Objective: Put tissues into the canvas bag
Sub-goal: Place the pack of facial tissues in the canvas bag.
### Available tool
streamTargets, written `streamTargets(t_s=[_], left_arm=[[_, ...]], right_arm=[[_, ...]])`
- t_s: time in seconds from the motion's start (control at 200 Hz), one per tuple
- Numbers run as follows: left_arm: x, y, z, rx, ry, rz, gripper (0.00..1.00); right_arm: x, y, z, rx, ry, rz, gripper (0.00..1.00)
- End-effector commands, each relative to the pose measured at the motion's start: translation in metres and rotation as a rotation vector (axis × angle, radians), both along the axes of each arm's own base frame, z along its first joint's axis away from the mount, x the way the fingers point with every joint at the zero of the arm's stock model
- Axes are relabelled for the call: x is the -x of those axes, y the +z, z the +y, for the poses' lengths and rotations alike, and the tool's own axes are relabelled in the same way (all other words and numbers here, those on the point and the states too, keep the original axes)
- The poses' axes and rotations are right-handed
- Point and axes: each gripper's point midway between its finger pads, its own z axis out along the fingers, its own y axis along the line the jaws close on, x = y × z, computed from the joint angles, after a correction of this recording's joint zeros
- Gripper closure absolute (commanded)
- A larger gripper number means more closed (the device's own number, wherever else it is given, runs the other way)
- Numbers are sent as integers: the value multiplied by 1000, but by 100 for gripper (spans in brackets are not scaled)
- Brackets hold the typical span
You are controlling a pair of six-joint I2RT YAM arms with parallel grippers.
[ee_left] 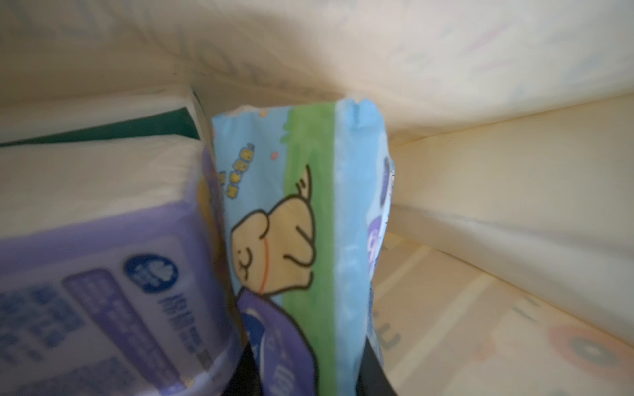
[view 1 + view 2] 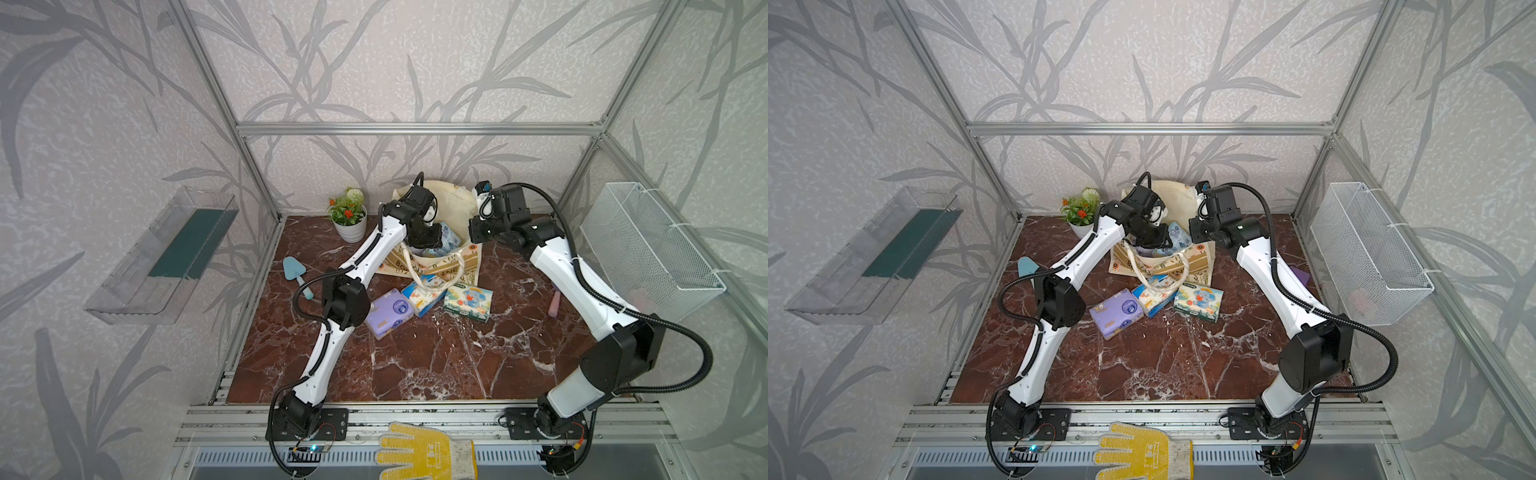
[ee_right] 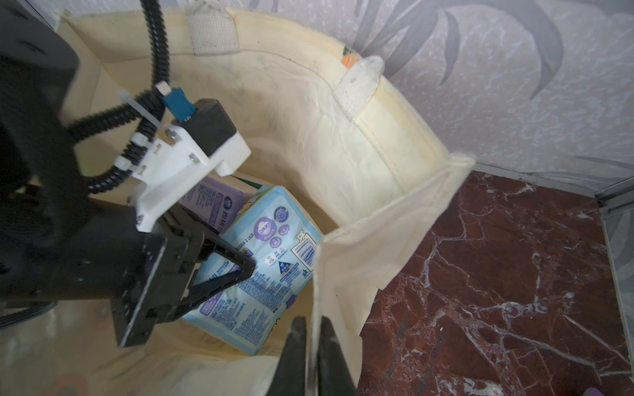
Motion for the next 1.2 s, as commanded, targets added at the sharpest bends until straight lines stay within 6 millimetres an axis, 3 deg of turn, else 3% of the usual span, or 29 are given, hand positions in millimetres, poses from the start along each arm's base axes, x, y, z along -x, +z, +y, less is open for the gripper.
streamTargets(t_s=[0.0, 0.215, 0.5, 0.71, 0.88, 0.9, 1.015, 1.195], left_arm=[[13, -23, 3, -47, -28, 72, 78], [18, -48, 8, -93, -48, 118, 74], [5, -58, 33, -170, 3, 103, 55], [-13, -35, 39, -136, 49, 30, 44], [-30, -10, 35, -96, 93, -57, 29], [-32, -8, 35, -96, 100, -65, 28], [-37, 5, 34, -74, 115, -92, 25], [-39, 21, 38, -69, 127, -131, 20]], right_arm=[[-7, 41, 5, -38, 13, -116, 100], [-11, 44, 5, -53, -6, -120, 100], [-18, 39, -4, -29, -41, -108, 100], [-25, 36, -11, -20, -54, -104, 100], [-35, 48, -13, 0, -50, -129, 100], [-42, 37, -12, 12, -54, -107, 100], [-50, 34, -21, 18, -76, -80, 100], [-49, 26, -33, 25, -102, -57, 100]])
